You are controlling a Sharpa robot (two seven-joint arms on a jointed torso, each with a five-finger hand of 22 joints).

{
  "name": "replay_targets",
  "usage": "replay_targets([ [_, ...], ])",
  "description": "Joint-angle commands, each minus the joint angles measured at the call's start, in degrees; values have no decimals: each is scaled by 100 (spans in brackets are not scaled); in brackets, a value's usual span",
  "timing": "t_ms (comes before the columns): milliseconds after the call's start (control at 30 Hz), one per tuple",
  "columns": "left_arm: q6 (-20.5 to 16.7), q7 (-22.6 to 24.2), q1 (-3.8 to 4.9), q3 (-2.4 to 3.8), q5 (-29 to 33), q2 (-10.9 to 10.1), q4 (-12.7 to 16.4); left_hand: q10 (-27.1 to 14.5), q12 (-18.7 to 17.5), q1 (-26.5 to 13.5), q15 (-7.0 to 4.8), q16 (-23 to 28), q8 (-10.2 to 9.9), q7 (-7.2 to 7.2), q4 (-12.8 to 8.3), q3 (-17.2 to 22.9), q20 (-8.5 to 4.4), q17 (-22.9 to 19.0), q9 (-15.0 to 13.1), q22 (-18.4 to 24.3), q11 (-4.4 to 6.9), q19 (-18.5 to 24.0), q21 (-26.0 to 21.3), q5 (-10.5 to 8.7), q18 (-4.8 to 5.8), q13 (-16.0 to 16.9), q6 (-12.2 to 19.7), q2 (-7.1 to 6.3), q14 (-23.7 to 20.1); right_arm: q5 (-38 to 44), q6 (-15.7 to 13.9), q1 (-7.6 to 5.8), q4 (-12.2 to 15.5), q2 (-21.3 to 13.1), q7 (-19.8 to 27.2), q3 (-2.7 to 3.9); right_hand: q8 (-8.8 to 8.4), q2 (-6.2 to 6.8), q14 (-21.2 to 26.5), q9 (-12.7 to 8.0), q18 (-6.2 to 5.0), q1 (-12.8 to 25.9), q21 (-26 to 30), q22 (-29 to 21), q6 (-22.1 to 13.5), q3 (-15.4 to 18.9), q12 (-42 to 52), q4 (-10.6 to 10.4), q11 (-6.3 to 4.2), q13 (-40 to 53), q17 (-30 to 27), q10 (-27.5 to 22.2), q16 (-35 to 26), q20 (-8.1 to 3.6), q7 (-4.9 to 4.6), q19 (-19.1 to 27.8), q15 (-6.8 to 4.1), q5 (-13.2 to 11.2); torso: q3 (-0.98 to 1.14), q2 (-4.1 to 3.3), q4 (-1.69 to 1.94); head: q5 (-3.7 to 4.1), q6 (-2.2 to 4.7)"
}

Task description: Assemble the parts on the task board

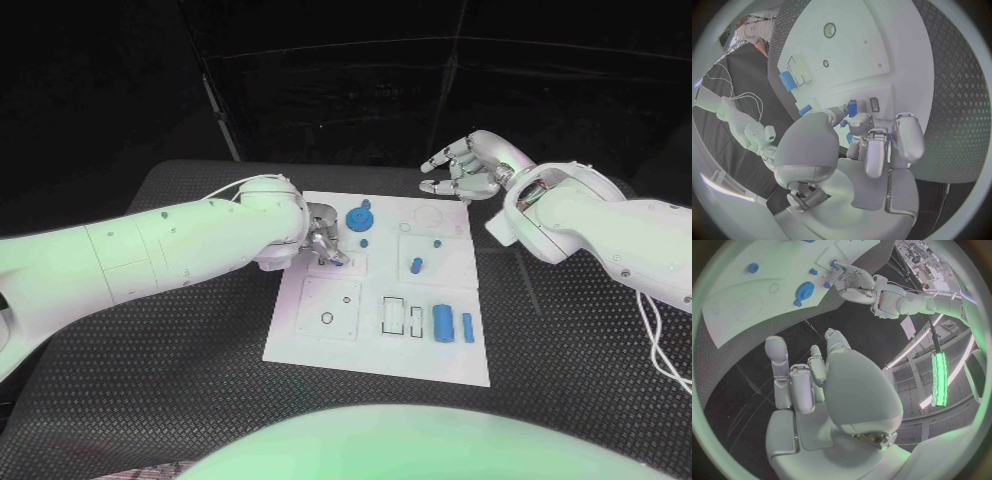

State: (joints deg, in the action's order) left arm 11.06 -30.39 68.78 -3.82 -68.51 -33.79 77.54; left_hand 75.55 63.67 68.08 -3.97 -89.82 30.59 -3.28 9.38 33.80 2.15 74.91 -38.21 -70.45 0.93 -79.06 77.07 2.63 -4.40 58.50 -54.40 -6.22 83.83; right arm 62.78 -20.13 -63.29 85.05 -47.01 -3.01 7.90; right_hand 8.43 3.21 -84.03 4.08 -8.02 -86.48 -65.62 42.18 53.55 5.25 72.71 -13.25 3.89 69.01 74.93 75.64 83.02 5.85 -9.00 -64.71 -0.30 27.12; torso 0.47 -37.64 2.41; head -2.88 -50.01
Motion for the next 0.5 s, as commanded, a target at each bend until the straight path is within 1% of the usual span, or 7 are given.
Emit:
replay_targets([
  [33,283,-55,-38,-36,-31,46,-46,42,10,-128,-37,-18,44,54,-793,826,0,1509,-6,-12,39,42,-34,22,-17,12,-42,9,617,4,24,-11,13,4,43,5,23,-20,-301,-8,-66,-36,20,-6,13,-7,-21,34,-14,1,122,-24,-25,-18,14,9,-26,31,0,0,0,5,1],
  [67,293,-56,-38,-39,-32,58,-60,48,17,-162,-41,-18,55,63,-782,814,-2,1509,-6,-18,45,39,-33,22,-17,16,-57,11,617,5,25,-11,12,5,43,5,23,-20,-301,-8,-66,-36,20,-6,13,-7,-21,34,-14,1,122,-24,-25,-18,14,9,-26,31,2,-1,-2,2,1],
  [300,318,-57,-37,-66,-30,126,-139,64,34,-250,-55,-18,81,84,-755,798,-13,1509,-2,-28,62,31,-33,23,-16,26,-88,37,617,7,29,-11,6,15,45,5,23,-20,-301,-8,-66,-36,20,-6,13,-7,-21,34,-14,1,122,-24,-25,-18,14,9,-26,31,0,3,5,12,1],
  [433,349,-59,-37,-72,-3,164,-179,77,49,-320,-63,-18,94,93,-723,799,-21,1509,6,-33,70,26,-34,23,-15,37,-108,88,617,8,40,-11,3,19,45,5,23,-20,-301,-8,-66,-36,20,-6,13,-7,-21,34,-14,1,122,-24,-25,-18,14,9,-26,31,3,2,2,11,1],
  [500,366,-59,-37,-74,24,178,-193,84,59,-366,-66,-18,98,96,-701,802,-25,1509,13,-36,73,24,-35,23,-14,44,-118,124,617,8,46,-11,2,20,43,5,23,-20,-301,-8,-66,-36,20,-6,13,-7,-21,34,-14,1,122,-24,-25,-18,14,9,-26,31,2,2,5,19,1],
])
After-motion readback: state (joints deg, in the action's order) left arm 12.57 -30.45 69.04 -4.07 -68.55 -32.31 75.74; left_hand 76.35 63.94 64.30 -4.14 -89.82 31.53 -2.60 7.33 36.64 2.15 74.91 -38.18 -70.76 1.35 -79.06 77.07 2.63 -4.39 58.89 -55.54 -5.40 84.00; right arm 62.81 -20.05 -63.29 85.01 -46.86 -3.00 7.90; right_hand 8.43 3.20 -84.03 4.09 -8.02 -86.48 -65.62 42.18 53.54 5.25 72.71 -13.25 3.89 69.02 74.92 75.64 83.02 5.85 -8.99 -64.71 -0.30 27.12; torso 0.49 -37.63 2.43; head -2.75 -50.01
